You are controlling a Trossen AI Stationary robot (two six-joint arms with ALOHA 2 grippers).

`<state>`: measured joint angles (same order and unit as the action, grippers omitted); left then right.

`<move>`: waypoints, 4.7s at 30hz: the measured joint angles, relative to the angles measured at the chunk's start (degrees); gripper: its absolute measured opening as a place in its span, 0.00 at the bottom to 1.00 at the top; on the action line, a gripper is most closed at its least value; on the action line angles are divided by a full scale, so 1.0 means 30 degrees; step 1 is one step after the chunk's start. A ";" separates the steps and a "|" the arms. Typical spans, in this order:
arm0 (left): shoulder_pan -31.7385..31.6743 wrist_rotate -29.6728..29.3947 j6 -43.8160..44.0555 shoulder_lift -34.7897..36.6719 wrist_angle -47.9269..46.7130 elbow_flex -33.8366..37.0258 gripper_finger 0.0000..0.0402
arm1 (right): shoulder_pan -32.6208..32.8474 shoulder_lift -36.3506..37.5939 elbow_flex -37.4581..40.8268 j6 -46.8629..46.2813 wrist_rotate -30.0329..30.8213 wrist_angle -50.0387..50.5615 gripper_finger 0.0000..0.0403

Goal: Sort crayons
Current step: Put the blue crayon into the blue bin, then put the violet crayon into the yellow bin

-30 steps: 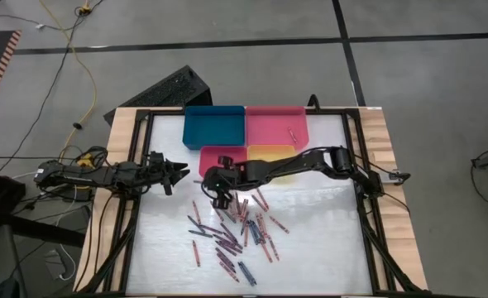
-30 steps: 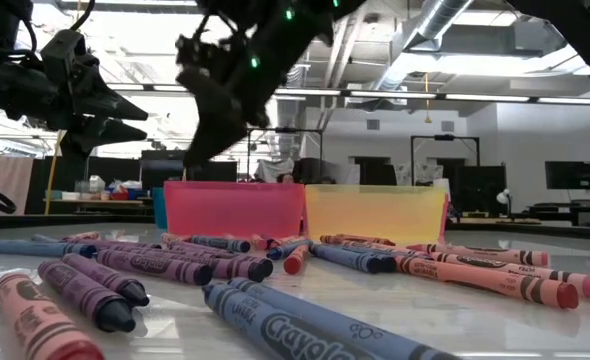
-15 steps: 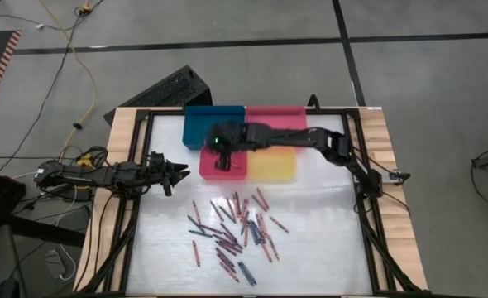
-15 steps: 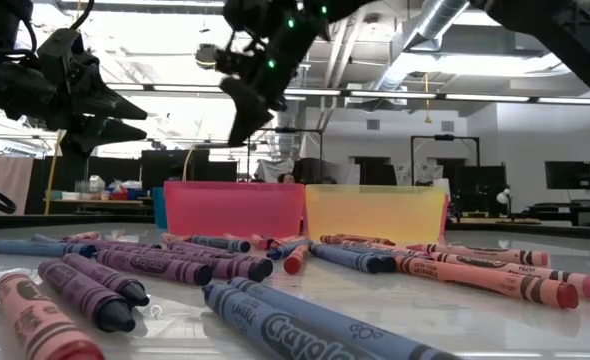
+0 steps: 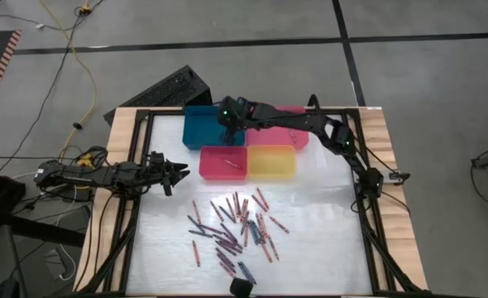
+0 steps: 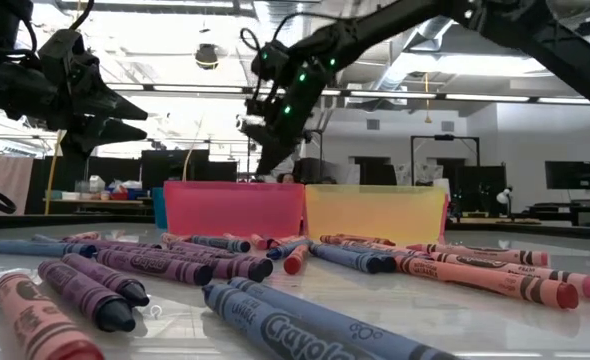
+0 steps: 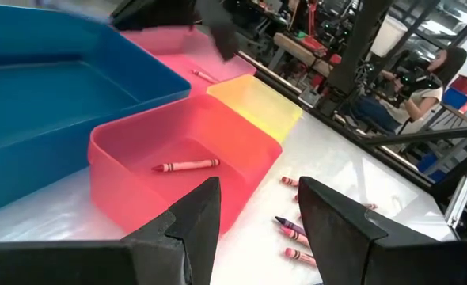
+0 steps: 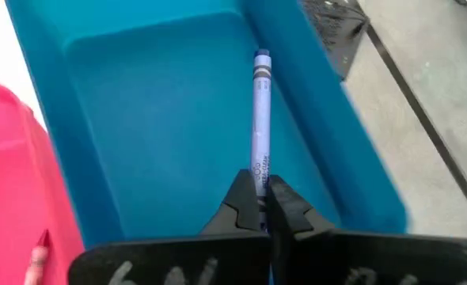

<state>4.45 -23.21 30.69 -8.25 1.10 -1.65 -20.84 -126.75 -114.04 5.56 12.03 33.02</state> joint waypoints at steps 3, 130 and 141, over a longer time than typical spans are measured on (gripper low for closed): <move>0.0005 -0.0003 -0.0003 0.0000 0.0001 0.0000 0.40 | -0.0049 -0.0270 0.0060 0.0007 -0.0069 0.0443 0.01; 0.0005 0.0645 0.0856 -0.0160 -0.0042 0.0000 0.40 | 1.0288 0.0378 0.3679 -1.9958 0.2749 0.6112 0.31; 0.0004 0.0629 0.0856 -0.0160 -0.0042 0.0000 0.40 | 1.0288 0.0399 0.3665 -2.0407 0.2929 0.5978 0.30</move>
<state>4.46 -21.33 33.26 -8.73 0.97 -1.65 10.02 -125.56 -103.04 -55.66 20.82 50.96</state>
